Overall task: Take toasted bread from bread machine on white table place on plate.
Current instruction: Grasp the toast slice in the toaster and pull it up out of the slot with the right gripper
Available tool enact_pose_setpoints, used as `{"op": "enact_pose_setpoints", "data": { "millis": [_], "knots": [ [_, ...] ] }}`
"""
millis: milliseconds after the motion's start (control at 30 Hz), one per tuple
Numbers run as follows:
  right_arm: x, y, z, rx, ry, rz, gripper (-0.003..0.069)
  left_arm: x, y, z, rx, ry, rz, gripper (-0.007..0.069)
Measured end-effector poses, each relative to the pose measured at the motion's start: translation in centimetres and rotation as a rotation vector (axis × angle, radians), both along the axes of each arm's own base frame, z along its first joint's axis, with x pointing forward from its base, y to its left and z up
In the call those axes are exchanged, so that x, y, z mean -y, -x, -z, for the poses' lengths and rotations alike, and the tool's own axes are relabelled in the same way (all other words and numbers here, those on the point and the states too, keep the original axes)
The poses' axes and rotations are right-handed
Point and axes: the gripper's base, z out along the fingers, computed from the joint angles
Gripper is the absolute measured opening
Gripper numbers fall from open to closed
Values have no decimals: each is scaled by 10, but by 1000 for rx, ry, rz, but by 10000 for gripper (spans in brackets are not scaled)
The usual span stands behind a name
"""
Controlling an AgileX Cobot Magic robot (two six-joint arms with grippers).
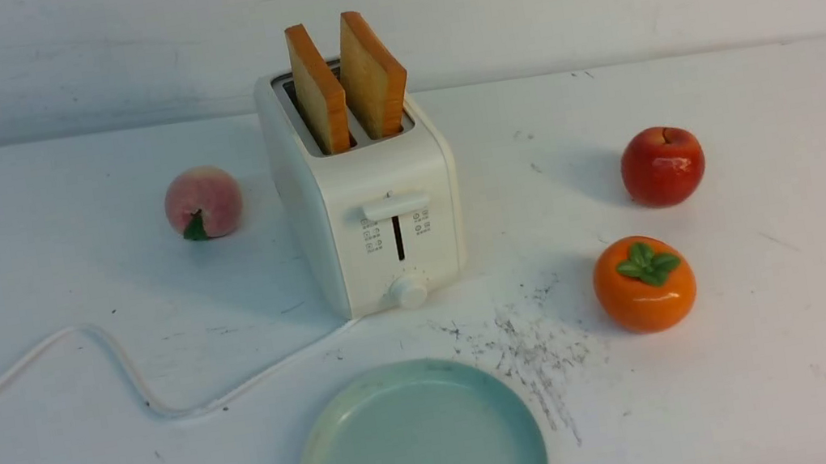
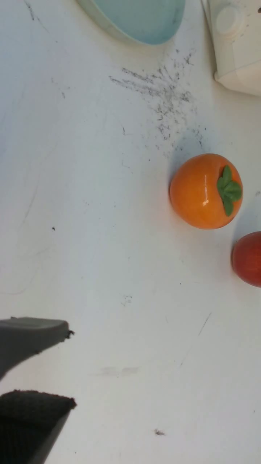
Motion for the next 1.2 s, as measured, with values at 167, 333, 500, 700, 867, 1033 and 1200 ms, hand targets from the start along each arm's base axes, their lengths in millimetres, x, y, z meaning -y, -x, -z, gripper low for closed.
{"op": "enact_pose_setpoints", "data": {
  "millis": [167, 333, 500, 700, 867, 1033, 1200],
  "knots": [
    [0, 0, 0, 0, 0, 0, 240, 0, 0, 0, 0, 0, 0, 238],
    [0, 0, 0, 0, 0, 0, 240, 0, 0, 0, 0, 0, 0, 238],
    [0, 0, 0, 0, 0, 0, 240, 0, 0, 0, 0, 0, 0, 238],
    [0, 0, 0, 0, 0, 0, 240, 0, 0, 0, 0, 0, 0, 238],
    [0, 0, 0, 0, 0, 0, 240, 0, 0, 0, -1, 7, 0, 238],
    [0, 0, 0, 0, 0, 0, 240, 13, 0, -6, -50, 700, -70, 238],
    [0, 0, 0, 0, 0, 0, 240, 15, -2, -21, -30, 1320, -131, 238]
  ]
}}
